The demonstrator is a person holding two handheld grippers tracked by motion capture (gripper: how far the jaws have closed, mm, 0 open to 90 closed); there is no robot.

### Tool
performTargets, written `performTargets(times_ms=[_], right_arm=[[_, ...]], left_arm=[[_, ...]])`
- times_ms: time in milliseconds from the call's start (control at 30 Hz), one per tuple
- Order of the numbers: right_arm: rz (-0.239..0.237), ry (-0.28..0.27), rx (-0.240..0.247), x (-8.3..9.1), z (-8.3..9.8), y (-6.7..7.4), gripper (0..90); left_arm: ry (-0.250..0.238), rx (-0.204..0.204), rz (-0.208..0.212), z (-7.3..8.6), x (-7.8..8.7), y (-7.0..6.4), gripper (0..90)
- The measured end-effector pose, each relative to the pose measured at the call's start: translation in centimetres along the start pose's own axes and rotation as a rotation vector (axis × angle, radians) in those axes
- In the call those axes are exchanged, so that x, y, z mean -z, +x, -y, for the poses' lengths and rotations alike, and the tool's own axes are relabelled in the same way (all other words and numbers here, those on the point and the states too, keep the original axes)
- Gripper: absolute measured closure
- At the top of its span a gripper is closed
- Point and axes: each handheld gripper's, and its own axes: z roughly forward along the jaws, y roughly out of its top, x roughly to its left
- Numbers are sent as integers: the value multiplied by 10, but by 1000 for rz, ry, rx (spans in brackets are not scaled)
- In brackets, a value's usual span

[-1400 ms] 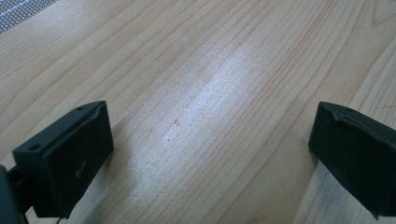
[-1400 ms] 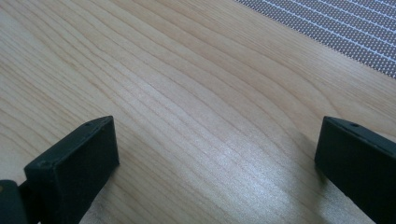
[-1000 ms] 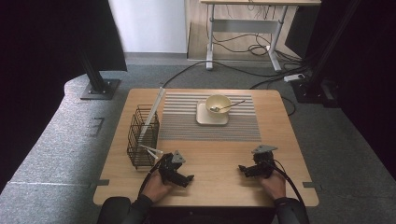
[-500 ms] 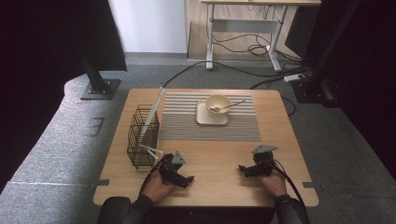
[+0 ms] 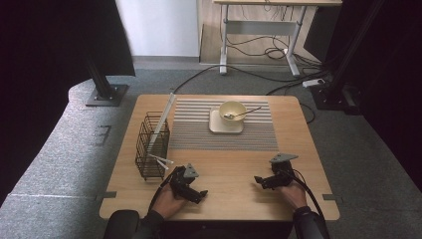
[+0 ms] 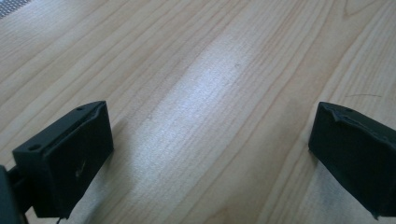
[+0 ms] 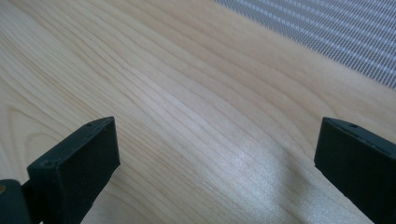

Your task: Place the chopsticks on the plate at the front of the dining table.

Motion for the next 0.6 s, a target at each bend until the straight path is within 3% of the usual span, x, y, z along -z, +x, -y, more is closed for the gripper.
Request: performTargets(times_ms=[267,600], right_arm=[[-4,-65,-11,16,-15,6,0],[-48,-49,-2,24,-34,18,0]], left_arm=[[-2,-8,7,3,2,-6,0],[-2,-22,17,5,4,-13,0]])
